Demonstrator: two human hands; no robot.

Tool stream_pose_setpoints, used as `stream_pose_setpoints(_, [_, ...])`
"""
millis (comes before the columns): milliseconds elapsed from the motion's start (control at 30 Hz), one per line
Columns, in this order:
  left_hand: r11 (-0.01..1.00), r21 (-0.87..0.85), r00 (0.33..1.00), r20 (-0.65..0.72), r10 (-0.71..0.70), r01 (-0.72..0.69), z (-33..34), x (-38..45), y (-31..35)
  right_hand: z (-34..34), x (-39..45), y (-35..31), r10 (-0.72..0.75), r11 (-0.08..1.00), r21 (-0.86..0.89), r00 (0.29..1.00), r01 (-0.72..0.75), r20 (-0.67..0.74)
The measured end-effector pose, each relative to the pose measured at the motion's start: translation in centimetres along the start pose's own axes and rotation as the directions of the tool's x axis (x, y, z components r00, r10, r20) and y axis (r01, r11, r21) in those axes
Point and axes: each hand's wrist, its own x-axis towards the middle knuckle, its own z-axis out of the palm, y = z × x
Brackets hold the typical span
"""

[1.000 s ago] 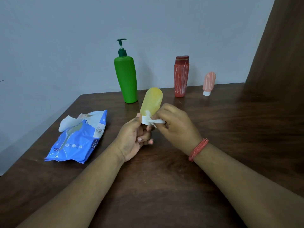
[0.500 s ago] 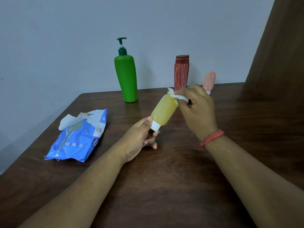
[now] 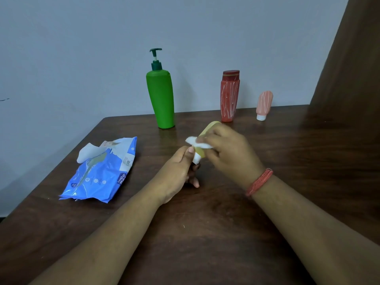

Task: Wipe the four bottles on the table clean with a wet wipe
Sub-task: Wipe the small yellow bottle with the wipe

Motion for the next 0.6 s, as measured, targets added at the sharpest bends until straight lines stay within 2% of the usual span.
stream_pose_setpoints(67, [1.000, 0.001, 1.000, -0.013, 0.001, -0.001, 0.1, 0.0, 0.0, -0.2, 0.2, 0.0, -0.042, 0.998, -0.040, 0.996, 0.045, 0.073])
stream_pose_setpoints(100, [1.000, 0.017, 1.000, -0.005, 0.004, -0.004, 0.1, -0.1, 0.1, -0.4, 0.4, 0.3, -0.021, 0.998, -0.060, 0.998, 0.025, 0.060])
stream_pose_setpoints(233, [0.994, 0.107, 0.999, 0.041, 0.023, -0.028, 0.3, -0.4, 0.3, -1.6, 0.6, 1.9, 0.153, 0.979, -0.107, 0.975, -0.172, -0.161])
stream_pose_setpoints(267, [0.992, 0.119, 0.999, 0.041, 0.027, -0.031, 0.4, -0.4, 0.4, -1.6, 0.6, 2.1, 0.178, 0.975, -0.105, 0.968, -0.198, -0.176])
stream_pose_setpoints(333, [0.994, 0.108, 0.999, 0.028, 0.020, -0.023, 0.3, -0.4, 0.4, -1.2, 0.4, 1.8, 0.168, 0.981, -0.078, 0.980, -0.177, -0.110])
stream_pose_setpoints(467, [0.999, 0.043, 1.000, -0.018, 0.013, -0.012, 0.2, -0.3, 0.1, -0.1, 0.2, 0.2, 0.057, 0.998, -0.005, 0.996, -0.057, 0.064])
stream_pose_setpoints(600, [1.000, -0.022, 0.999, -0.046, 0.014, -0.015, 0.3, -0.3, 0.3, 0.2, 0.0, -0.3, -0.004, 0.998, 0.066, 0.997, -0.001, 0.080])
